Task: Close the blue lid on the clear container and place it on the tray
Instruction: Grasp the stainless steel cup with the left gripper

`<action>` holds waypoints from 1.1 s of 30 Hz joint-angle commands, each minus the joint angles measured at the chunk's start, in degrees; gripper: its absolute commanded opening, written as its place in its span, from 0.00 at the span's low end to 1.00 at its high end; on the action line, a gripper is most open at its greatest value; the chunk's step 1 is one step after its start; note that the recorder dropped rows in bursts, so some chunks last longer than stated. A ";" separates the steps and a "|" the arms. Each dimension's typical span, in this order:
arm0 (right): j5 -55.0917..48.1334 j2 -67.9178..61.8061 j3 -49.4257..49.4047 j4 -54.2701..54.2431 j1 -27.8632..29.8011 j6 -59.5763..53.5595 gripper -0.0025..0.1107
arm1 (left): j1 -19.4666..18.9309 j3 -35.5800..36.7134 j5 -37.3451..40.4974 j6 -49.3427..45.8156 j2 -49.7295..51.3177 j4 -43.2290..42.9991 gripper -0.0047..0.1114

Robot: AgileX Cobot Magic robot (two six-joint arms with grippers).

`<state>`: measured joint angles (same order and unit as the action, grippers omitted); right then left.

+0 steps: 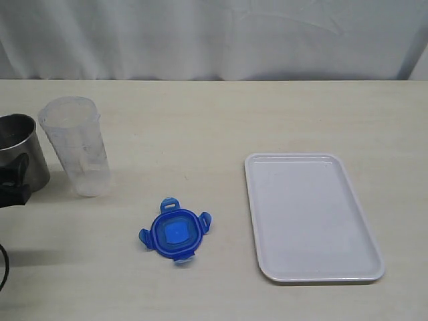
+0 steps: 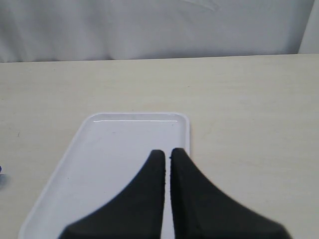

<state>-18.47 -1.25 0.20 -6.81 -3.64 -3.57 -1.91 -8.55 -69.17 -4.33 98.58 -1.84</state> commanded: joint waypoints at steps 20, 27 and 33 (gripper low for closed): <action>0.21 -0.03 -0.20 0.03 -0.23 0.09 0.06 | -0.11 -7.69 -0.79 -1.65 13.70 1.50 0.81; 0.21 -0.03 -0.20 0.03 -0.23 0.09 0.06 | -0.11 -9.95 -0.79 -1.80 17.02 2.90 0.81; 0.21 -0.03 -0.20 0.03 -0.23 0.09 0.06 | -0.11 -11.92 -0.79 -1.89 17.43 2.76 0.81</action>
<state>-18.47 -1.25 0.20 -6.81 -3.64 -3.57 -1.91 -19.36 -69.25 -6.06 115.57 0.41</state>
